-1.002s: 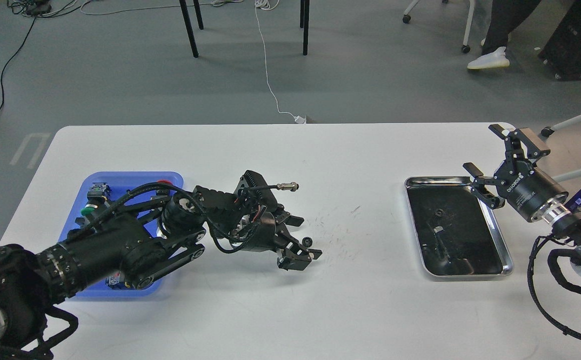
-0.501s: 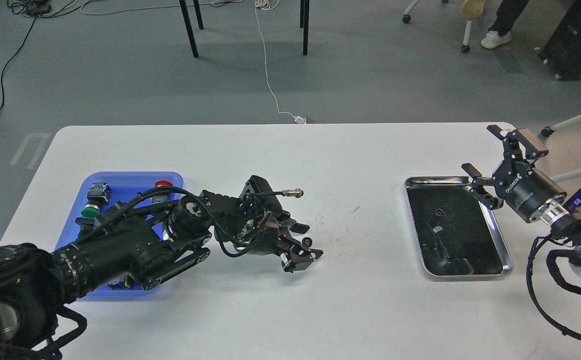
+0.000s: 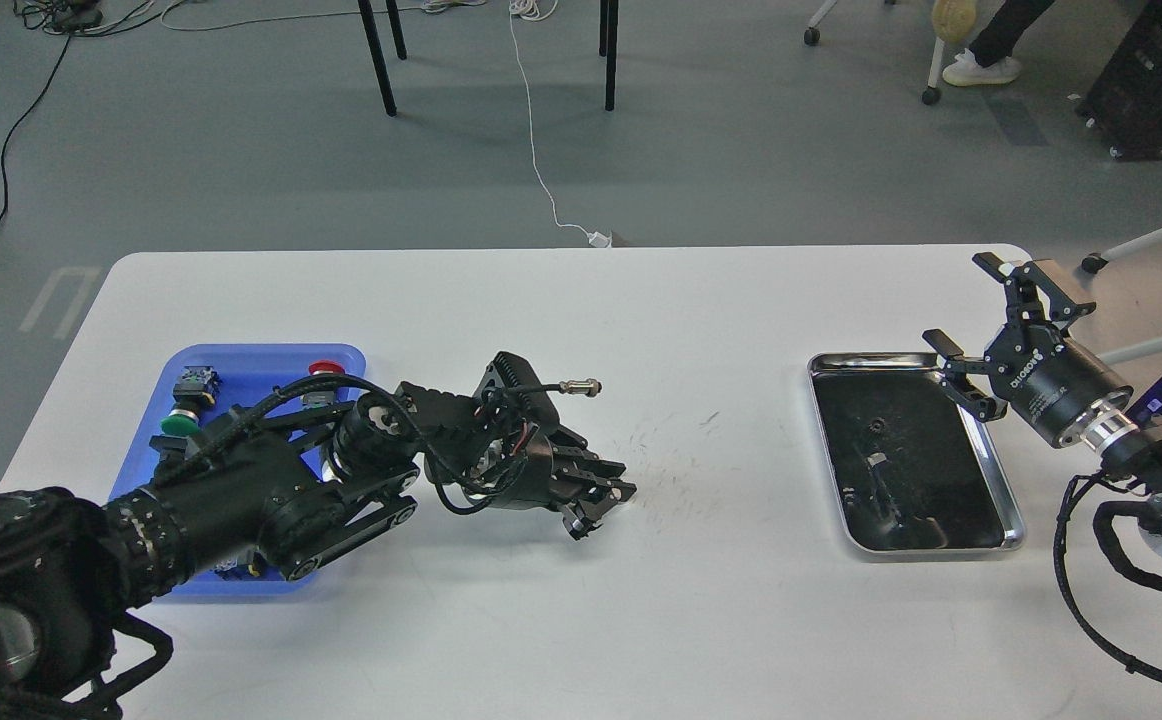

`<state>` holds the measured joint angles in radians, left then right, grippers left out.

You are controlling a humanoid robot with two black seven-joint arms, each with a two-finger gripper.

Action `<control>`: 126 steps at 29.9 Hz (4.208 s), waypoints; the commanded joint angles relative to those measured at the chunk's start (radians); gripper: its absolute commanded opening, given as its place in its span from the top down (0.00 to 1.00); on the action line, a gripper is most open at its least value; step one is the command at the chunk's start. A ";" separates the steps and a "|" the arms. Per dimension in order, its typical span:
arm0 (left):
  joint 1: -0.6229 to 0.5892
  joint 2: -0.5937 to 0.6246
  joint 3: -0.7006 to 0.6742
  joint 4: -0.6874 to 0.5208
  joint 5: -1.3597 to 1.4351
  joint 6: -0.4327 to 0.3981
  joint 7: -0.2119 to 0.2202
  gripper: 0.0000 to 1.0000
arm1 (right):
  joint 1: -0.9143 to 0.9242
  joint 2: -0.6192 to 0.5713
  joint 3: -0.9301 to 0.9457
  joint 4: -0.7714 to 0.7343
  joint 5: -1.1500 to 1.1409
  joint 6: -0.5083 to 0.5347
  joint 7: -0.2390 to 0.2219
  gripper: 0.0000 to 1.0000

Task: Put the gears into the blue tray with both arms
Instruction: 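Carry the black part into the blue tray and release it, then lift the left gripper away and move the right gripper over the metal tray, then grasp another small black part in the metal tray with the right gripper, then carry the second black part to the table center and release it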

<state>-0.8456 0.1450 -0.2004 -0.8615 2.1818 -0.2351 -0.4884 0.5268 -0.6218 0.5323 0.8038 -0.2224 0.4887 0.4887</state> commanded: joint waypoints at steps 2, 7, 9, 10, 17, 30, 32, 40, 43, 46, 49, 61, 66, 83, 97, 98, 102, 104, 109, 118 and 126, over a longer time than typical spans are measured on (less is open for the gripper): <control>-0.067 0.120 -0.007 -0.091 0.000 -0.003 0.000 0.90 | 0.002 0.008 0.000 0.000 0.000 0.000 0.000 0.00; -0.096 0.364 -0.002 -0.226 0.000 -0.003 0.000 0.89 | 0.005 0.013 -0.002 0.003 0.000 0.000 0.000 0.00; -0.089 0.486 0.002 -0.289 0.000 -0.003 0.000 0.89 | 0.005 0.014 -0.003 0.005 -0.002 0.000 0.000 0.00; -0.081 0.545 0.004 -0.307 0.000 -0.001 0.000 0.89 | 0.005 0.014 -0.003 0.003 -0.002 0.000 0.000 0.00; 0.098 0.761 -0.004 -0.327 0.000 0.059 0.000 0.89 | 0.009 0.027 -0.002 0.003 -0.002 0.000 0.000 0.00; 0.209 0.781 -0.028 -0.281 0.000 0.068 0.000 0.84 | 0.012 0.030 -0.005 0.002 -0.003 0.000 0.000 0.00; 0.210 0.783 -0.028 -0.275 0.000 0.071 0.000 0.81 | 0.012 0.030 -0.003 0.002 -0.002 0.000 0.000 0.00; 0.210 0.791 -0.051 -0.278 0.000 0.108 0.000 0.04 | 0.010 0.021 -0.003 0.002 -0.002 0.000 0.000 0.00; 0.209 0.788 -0.129 -0.287 -0.045 0.108 0.000 0.02 | 0.013 0.016 -0.005 0.003 -0.003 0.000 0.000 0.00; 0.201 0.777 -0.233 -0.315 -0.166 0.108 0.000 0.02 | 0.038 0.010 -0.008 0.005 -0.020 0.000 0.000 0.00; 0.198 0.754 -0.300 -0.356 -0.409 0.106 0.000 0.02 | 0.106 -0.036 -0.037 0.017 -0.150 0.000 0.000 0.00; 0.221 0.670 -0.388 -0.427 -1.358 0.091 0.000 0.02 | 0.487 -0.079 -0.302 0.049 -1.135 0.000 0.000 0.00; 0.244 0.663 -0.435 -0.427 -1.364 -0.008 0.000 0.02 | 0.654 -0.041 -0.576 0.045 -1.374 0.000 0.000 0.01; 0.258 0.663 -0.467 -0.427 -1.442 -0.059 0.000 0.02 | 0.684 0.168 -0.946 -0.081 -1.508 -0.064 0.000 0.11; 0.264 0.662 -0.467 -0.425 -1.442 -0.058 0.000 0.02 | 0.662 0.168 -0.933 -0.084 -1.499 -0.079 0.000 0.31; 0.264 0.662 -0.468 -0.425 -1.442 -0.058 0.000 0.02 | 0.661 0.168 -0.933 -0.084 -1.499 -0.084 0.000 0.33; 0.270 0.663 -0.468 -0.425 -1.442 -0.058 0.000 0.02 | 0.659 0.169 -0.933 -0.086 -1.499 -0.087 0.000 0.43; 0.272 0.663 -0.468 -0.425 -1.444 -0.058 0.000 0.02 | 0.659 0.168 -0.934 -0.086 -1.499 -0.087 0.000 0.53; 0.272 0.662 -0.468 -0.425 -1.442 -0.055 0.000 0.02 | 0.659 0.169 -0.933 -0.084 -1.499 -0.087 0.000 0.68; 0.287 0.662 -0.481 -0.425 -1.442 -0.056 0.000 0.02 | 0.659 0.169 -0.933 -0.084 -1.499 -0.085 0.000 0.79; 0.287 0.663 -0.482 -0.425 -1.442 -0.056 0.000 0.02 | 0.705 0.090 -0.916 0.014 -1.493 -0.085 0.000 0.79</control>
<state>-0.5584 0.8082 -0.6825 -1.2870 0.7394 -0.2916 -0.4888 1.1995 -0.4790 -0.3910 0.7710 -1.7152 0.4030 0.4887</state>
